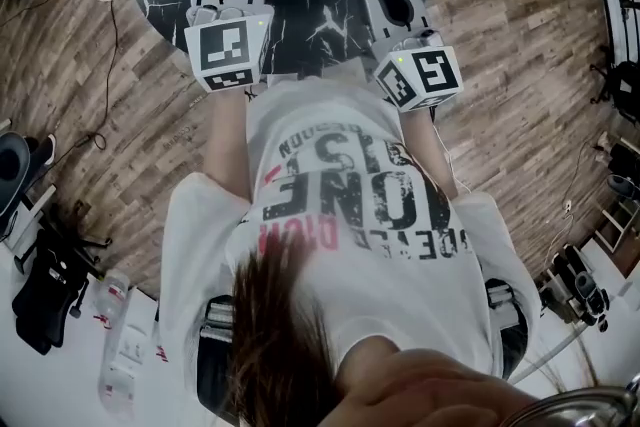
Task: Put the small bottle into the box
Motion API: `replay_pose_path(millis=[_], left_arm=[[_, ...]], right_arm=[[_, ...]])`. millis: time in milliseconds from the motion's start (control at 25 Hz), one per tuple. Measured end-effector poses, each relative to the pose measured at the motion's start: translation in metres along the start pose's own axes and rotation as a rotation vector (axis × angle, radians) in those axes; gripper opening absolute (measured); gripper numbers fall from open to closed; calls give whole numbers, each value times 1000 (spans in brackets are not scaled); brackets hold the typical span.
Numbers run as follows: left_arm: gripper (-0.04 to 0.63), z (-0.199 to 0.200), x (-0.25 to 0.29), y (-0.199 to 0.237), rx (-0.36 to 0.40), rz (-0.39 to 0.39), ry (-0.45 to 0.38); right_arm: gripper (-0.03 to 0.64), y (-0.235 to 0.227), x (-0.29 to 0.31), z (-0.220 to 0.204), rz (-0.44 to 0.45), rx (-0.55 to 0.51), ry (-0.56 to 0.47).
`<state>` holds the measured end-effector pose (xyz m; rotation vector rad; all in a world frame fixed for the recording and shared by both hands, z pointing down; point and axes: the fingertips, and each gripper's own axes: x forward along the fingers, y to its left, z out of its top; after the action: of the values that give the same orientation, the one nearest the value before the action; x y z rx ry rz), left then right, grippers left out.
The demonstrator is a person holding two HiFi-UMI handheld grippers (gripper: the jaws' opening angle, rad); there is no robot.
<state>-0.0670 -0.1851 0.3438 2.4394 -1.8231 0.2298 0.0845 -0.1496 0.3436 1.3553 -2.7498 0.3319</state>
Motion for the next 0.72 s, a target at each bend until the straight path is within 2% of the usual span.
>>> replay_pose_path(millis=[720], left_arm=[[3,39,-54,-8,38,89,-97]], right_arm=[[3,11,-26,18,67,-20,-54]])
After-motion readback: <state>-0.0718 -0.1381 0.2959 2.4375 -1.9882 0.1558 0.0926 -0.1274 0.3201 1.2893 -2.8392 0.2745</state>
